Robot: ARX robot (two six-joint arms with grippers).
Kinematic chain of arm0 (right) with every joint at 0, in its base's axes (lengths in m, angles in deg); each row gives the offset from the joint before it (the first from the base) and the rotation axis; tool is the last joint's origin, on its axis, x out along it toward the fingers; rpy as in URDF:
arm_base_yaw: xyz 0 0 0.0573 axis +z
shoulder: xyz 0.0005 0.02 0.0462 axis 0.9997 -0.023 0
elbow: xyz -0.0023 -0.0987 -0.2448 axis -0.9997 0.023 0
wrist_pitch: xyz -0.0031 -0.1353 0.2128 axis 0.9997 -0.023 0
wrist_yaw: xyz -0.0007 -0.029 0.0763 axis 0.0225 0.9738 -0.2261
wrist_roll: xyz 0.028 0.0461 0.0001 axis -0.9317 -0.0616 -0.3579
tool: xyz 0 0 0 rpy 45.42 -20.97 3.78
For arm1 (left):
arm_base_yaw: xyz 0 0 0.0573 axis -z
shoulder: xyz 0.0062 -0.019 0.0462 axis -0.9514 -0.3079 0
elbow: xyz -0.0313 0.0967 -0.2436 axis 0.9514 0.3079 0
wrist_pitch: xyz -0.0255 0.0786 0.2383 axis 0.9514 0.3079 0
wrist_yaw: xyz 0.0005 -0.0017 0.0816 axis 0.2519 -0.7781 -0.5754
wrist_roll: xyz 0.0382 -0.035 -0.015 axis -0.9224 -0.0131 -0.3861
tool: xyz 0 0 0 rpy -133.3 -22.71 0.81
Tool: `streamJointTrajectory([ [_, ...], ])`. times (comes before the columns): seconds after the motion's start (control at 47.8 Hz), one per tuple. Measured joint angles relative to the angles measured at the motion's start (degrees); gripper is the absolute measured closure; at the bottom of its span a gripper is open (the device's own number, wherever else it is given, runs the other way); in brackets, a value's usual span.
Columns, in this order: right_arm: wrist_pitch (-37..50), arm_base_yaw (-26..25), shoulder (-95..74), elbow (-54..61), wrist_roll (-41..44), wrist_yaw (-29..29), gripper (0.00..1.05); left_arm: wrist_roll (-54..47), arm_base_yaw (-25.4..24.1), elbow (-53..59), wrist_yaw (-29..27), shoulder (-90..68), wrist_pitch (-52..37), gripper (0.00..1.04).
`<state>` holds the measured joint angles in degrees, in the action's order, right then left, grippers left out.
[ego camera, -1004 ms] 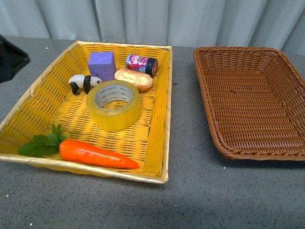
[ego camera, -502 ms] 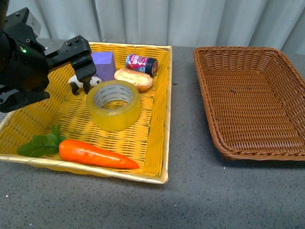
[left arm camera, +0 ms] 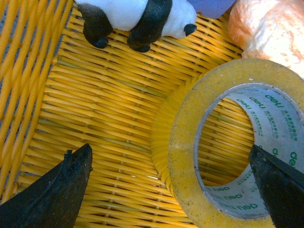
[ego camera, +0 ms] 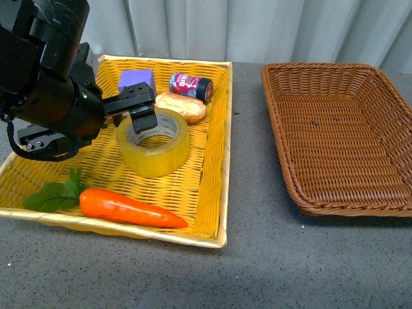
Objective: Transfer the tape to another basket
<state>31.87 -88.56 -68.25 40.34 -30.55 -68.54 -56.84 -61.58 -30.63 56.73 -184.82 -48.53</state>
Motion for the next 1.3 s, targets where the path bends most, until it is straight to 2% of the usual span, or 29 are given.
streamJointTrajectory([
  [0.419, 0.0, 0.0, 0.0, 0.0, 0.0, 0.0, 0.09, -2.1, 0.3, -2.4, -1.4, -3.9, 0.1, 0.08],
  [0.565, 0.0, 0.0, 0.0, 0.0, 0.0, 0.0, 0.09, -2.1, 0.6, -3.0, -1.4, -4.2, 0.2, 0.36],
  [0.586, 0.0, 0.0, 0.0, 0.0, 0.0, 0.0, 0.09, -1.6, 1.3, -3.4, -1.0, -4.3, 0.5, 0.84],
  [0.607, 0.0, 0.0, 0.0, 0.0, 0.0, 0.0, 0.09, -1.7, 1.4, -3.4, -1.0, -4.3, 0.5, 0.86],
  [0.795, 0.0, 0.0, 0.0, 0.0, 0.0, 0.0, 0.09, -3.1, 1.7, -3.0, 0.3, -3.7, 0.1, 0.88],
  [0.963, 0.0, 0.0, 0.0, 0.0, 0.0, 0.0, 0.09, -10.0, 2.7, -0.8, 1.3, -0.9, -3.6, 0.88],
  [1.088, 0.0, 0.0, 0.0, 0.0, 0.0, 0.0, 0.09, -15.6, 3.3, -0.1, 6.9, 2.7, -7.2, 0.88],
  [1.297, 0.0, 0.0, 0.0, 0.0, 0.0, 0.0, 0.09, -30.8, 6.4, -0.1, 14.7, 8.3, -12.7, 0.88],
])
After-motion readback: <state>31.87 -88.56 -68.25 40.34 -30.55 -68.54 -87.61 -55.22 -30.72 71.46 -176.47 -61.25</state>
